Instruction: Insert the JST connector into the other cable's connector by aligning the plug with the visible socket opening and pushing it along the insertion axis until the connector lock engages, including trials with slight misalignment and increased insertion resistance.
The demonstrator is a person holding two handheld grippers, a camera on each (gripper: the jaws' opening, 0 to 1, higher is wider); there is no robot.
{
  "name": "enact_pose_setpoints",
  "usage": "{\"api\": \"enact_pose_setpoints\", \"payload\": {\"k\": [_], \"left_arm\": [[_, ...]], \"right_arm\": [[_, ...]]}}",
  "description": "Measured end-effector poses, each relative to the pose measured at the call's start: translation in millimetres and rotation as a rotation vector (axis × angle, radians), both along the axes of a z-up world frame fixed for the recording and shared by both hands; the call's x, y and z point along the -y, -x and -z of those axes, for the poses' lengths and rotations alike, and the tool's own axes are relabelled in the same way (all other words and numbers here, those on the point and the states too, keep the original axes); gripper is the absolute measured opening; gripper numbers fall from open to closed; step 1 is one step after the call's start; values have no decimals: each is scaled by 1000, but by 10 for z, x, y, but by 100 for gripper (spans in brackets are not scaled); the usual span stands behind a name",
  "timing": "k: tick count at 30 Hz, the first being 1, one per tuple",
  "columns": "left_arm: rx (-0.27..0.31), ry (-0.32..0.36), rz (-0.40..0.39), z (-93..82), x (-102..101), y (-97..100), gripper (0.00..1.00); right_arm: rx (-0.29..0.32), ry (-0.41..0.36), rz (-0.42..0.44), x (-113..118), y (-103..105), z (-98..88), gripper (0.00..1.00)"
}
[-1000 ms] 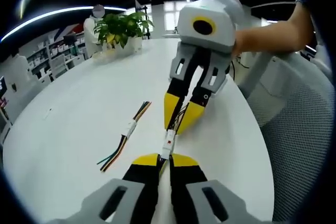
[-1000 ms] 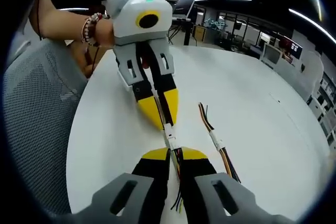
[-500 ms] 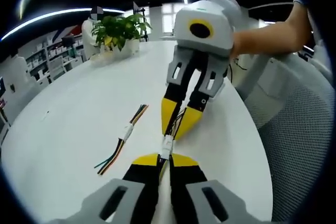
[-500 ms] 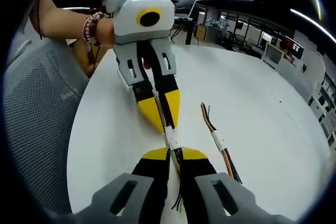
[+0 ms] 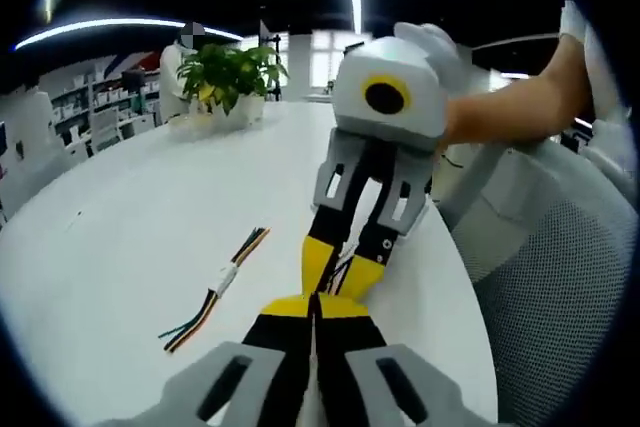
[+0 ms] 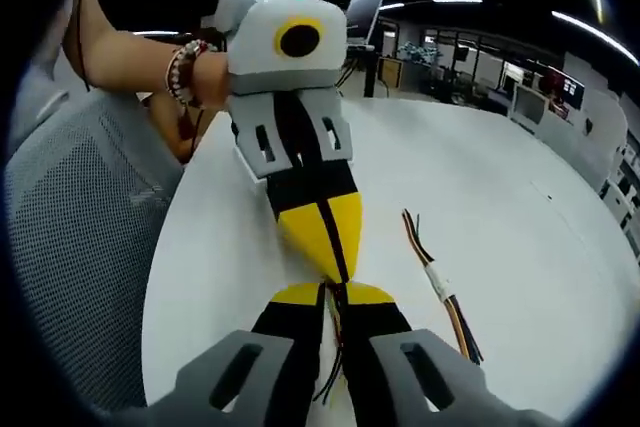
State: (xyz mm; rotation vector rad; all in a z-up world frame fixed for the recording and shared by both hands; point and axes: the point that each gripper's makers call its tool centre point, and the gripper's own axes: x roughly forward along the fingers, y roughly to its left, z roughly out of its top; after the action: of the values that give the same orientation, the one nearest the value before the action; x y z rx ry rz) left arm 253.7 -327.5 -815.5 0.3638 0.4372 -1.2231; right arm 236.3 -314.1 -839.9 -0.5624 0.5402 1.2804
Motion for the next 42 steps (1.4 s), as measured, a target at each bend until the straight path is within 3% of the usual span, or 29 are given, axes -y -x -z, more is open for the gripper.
{"api": "enact_pose_setpoints", "payload": {"k": [1, 4, 6, 9, 12, 15, 16, 31, 35, 39, 42], "left_arm": [[8, -57, 32, 70, -21, 39, 0], [-32, -24, 4, 86, -79, 51, 0], [-20, -42, -24, 101, -147, 3, 14], [-23, -56, -37, 123, -215, -24, 16], [-24, -77, -22, 176, -227, 10, 14], [-3, -132, 26, 252, -226, 59, 0], [20, -149, 36, 252, -236, 48, 0], [27, -159, 54, 254, -209, 58, 0], [22, -140, 16, 236, -217, 3, 0], [24, -109, -50, 202, -220, -103, 0], [15, -100, -84, 217, -272, -145, 7]], "right_arm": [[-14, -23, 4, -20, 9, -13, 3], [-9, -16, 16, 52, -24, -10, 3], [-6, -18, 29, 94, -60, -29, 3], [3, -29, 47, 118, -100, -74, 3], [14, -40, 46, 114, -106, -116, 3], [14, -39, 37, 106, -91, -114, 3], [11, -33, 31, 106, -75, -96, 3], [6, -24, 34, 103, -63, -66, 3], [9, -38, 46, 109, -98, -77, 3], [51, -40, 61, 115, -172, -92, 3], [125, 45, 50, 198, -232, -21, 3]]}}
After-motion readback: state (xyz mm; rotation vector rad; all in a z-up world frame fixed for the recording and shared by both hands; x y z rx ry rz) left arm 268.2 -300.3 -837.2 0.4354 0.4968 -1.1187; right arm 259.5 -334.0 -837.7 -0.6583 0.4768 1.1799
